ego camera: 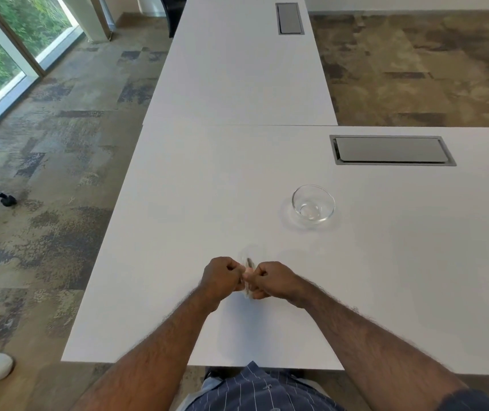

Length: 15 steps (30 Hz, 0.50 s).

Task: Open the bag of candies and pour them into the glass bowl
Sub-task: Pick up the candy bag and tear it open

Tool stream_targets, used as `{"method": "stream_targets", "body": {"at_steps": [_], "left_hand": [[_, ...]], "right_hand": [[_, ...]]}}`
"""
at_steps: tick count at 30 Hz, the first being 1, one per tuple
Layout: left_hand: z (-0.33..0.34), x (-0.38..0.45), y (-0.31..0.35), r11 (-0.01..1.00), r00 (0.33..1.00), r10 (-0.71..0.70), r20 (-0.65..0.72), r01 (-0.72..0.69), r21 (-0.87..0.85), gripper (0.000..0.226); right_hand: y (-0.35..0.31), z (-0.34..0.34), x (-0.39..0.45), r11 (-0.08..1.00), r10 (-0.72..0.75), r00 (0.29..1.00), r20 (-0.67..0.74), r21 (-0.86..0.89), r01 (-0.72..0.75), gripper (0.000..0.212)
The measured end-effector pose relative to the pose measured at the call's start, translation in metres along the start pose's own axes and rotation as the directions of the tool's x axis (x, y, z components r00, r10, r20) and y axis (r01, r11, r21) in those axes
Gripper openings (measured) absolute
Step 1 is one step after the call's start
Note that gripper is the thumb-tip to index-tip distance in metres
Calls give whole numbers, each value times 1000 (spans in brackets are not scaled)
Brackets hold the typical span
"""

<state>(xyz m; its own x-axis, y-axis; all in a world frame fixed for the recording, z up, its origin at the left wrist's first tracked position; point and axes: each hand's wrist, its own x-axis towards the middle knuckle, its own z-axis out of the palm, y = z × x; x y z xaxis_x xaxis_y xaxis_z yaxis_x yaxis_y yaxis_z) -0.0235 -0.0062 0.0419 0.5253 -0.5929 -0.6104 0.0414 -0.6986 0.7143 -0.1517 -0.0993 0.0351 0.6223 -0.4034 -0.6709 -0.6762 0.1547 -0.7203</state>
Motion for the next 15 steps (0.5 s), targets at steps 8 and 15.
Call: {"method": "stream_targets", "body": {"at_steps": [8,15], "left_hand": [[1,-1,0,997,997,-68,23,69,-46,13],[5,-6,1,993,998,-51,39,46,106,15]], "right_hand": [[-1,2,0,995,-63,996,61,-78,68,17],[-2,7,2,987,-43,999,-31,-158,37,27]]}}
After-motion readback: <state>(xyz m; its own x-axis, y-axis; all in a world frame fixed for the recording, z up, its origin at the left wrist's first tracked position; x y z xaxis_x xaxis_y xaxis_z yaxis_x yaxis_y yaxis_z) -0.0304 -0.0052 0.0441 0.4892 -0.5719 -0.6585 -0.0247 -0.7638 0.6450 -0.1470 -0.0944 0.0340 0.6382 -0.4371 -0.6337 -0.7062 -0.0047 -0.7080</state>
